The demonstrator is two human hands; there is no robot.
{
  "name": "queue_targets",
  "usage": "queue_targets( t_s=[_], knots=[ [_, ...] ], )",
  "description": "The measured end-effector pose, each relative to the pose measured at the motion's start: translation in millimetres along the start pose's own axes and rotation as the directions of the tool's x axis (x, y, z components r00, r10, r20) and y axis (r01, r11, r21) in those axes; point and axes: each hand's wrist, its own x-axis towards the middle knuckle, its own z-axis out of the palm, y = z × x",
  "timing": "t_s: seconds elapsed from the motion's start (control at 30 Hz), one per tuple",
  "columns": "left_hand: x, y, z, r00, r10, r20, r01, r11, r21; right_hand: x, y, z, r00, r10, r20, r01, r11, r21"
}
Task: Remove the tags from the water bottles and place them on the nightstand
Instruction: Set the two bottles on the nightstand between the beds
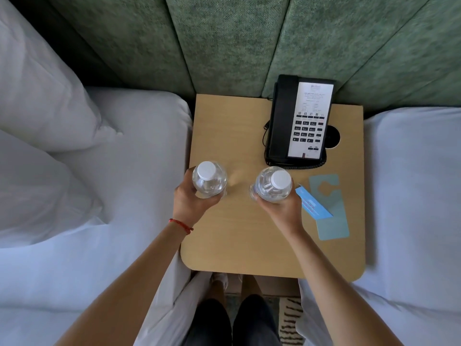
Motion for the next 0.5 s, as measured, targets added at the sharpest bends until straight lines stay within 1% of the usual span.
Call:
queue_targets(
  t_s=[0.2,0.3,0.4,0.5],
  knots=[
    [-6,1,-2,0.999,0.037,0.034,-0.039,0.997,0.065,-5,-10,-4,1.0,0.001,0.006,-0.001,1.0,0.008],
    [-13,-1,-3,0.998,0.047,0.037,-0.049,0.996,0.078,-11,-9,-6,0.999,0.0,0.034,0.0,1.0,0.014],
    [-19,-6,-3,0.999,0.015,0.031,-0.017,0.998,0.065,-14,-4,-7,0.997,0.039,0.073,-0.04,0.999,0.015],
    [-26,-10,-5,0.994,-0.075,0.086,0.076,0.997,-0.011,-16,-6,-11,0.994,0.053,0.095,-0.053,0.999,-0.001]
  ],
)
